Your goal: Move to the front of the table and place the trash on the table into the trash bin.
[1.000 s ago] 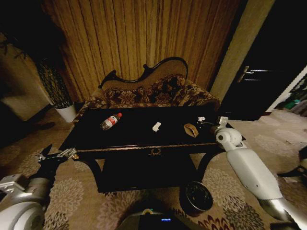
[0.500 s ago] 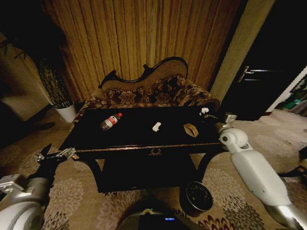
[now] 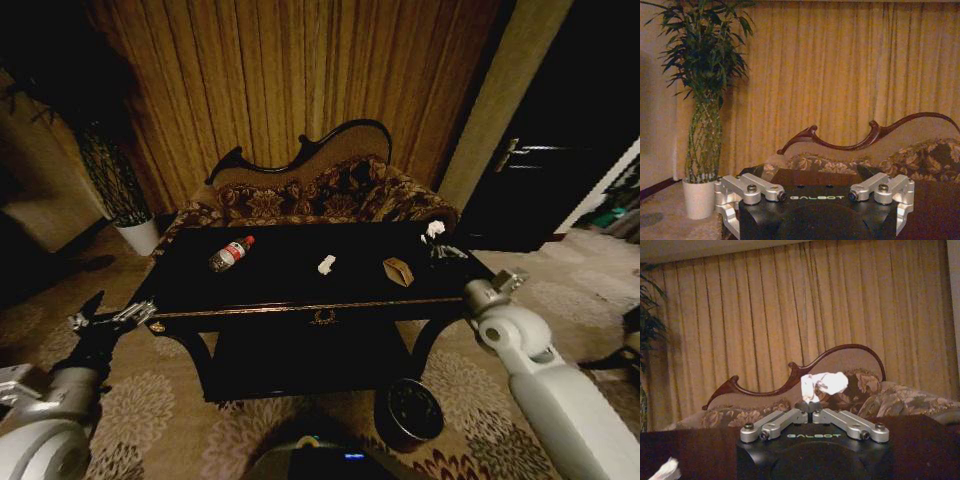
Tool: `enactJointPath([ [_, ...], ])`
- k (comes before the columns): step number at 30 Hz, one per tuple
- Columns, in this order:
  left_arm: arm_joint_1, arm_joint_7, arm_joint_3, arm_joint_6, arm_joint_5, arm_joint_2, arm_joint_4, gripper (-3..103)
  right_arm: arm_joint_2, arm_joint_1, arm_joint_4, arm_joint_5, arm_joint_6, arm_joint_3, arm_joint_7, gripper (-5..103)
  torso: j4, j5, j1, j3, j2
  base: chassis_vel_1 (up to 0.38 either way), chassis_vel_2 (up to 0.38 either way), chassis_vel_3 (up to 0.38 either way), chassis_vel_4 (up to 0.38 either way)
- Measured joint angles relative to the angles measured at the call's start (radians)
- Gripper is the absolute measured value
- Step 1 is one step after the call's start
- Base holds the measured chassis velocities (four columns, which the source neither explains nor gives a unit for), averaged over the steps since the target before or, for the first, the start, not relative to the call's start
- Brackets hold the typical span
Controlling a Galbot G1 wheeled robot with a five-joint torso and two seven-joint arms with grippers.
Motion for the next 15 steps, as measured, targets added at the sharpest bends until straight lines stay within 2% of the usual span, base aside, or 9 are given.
enactJointPath([
  [4, -0.004, -0.001, -0.001, 0.021, -0.028, 0.026, 0.0, 100, 0.022, -0.058, 0.037, -0.003, -0.017, 0.025, -0.005, 0, 0.0, -0.0001, 0.0, 0.0, 0.0, 0.0, 0.0, 0.0, 0.0],
  [15, -0.004, 0.018, -0.005, 0.021, -0.051, 0.07, 0.0, 100, 0.068, -0.103, 0.089, -0.038, -0.028, 0.032, -0.003, 0, 0.0001, -0.0001, 0.0, 0.0, 0.0, 0.011, -0.009, -0.01, 0.008],
])
